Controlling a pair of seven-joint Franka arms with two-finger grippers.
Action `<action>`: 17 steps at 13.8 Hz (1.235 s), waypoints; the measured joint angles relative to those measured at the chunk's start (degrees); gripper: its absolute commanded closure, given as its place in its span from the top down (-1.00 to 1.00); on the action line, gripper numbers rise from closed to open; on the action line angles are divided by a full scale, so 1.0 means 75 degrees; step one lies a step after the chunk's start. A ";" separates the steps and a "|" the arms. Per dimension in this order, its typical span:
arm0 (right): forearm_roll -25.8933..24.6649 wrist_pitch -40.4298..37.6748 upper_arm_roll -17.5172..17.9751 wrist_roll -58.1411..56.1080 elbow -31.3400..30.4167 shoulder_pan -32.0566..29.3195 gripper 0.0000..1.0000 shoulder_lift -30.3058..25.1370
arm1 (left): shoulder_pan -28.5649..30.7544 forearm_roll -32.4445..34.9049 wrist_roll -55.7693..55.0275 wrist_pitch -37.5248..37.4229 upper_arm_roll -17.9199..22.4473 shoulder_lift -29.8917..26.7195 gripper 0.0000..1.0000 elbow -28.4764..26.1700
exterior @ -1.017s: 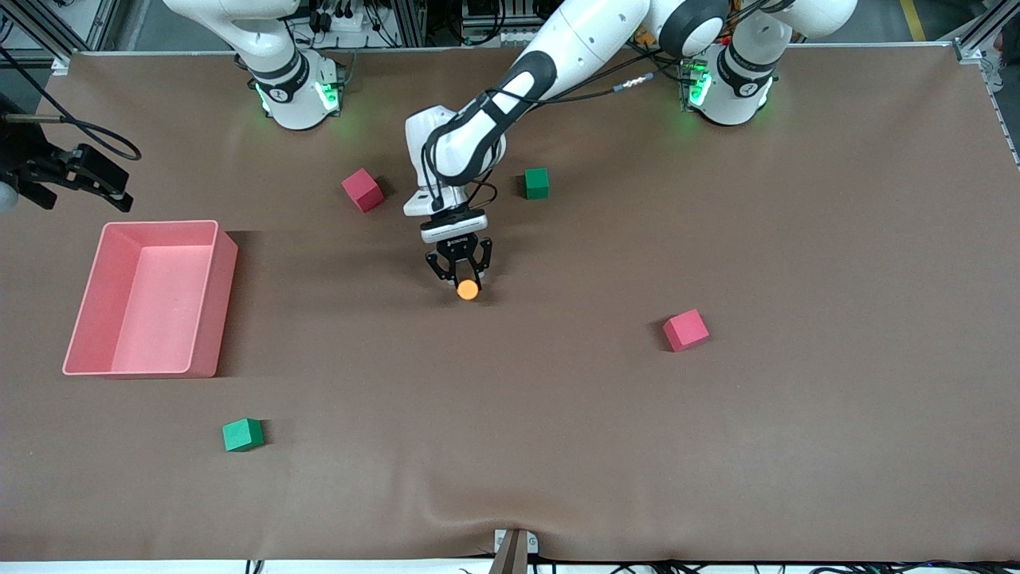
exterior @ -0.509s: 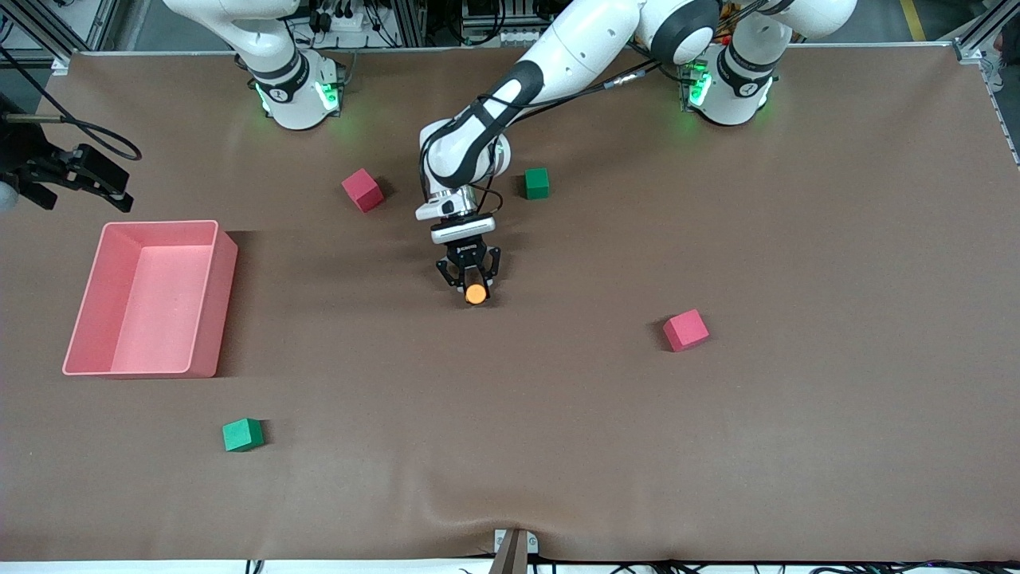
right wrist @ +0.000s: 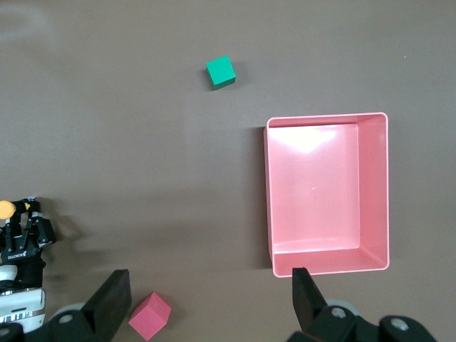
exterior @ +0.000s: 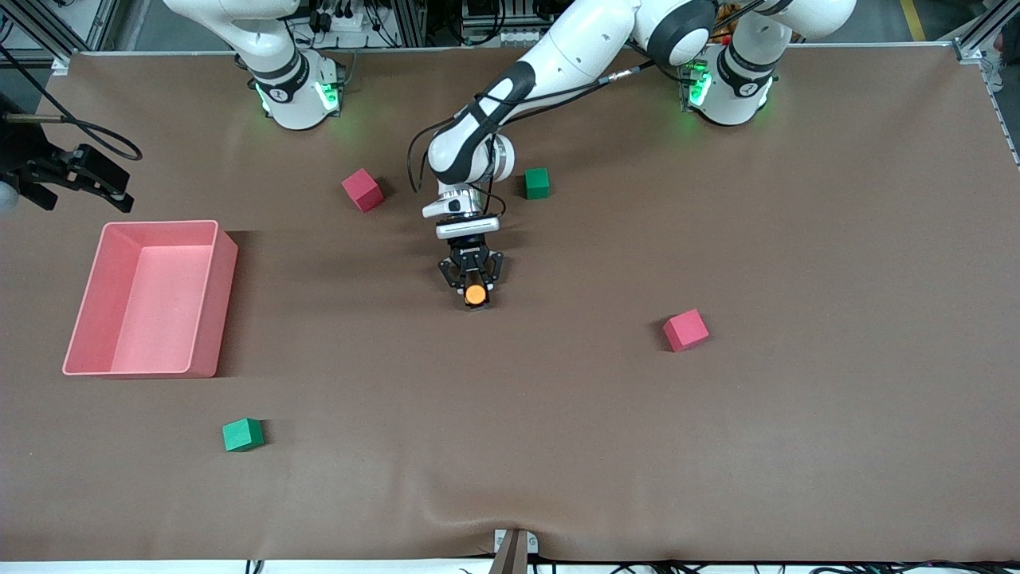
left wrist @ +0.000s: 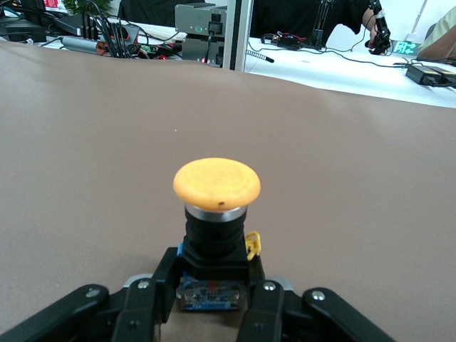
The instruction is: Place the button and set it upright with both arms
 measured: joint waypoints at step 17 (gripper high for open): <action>0.0000 -0.0003 -0.0008 0.0000 0.0000 -0.0001 1.00 0.0000 | -0.0209 -0.6050 0.2580 -0.0889 -0.1542 -0.1443 1.00 0.0782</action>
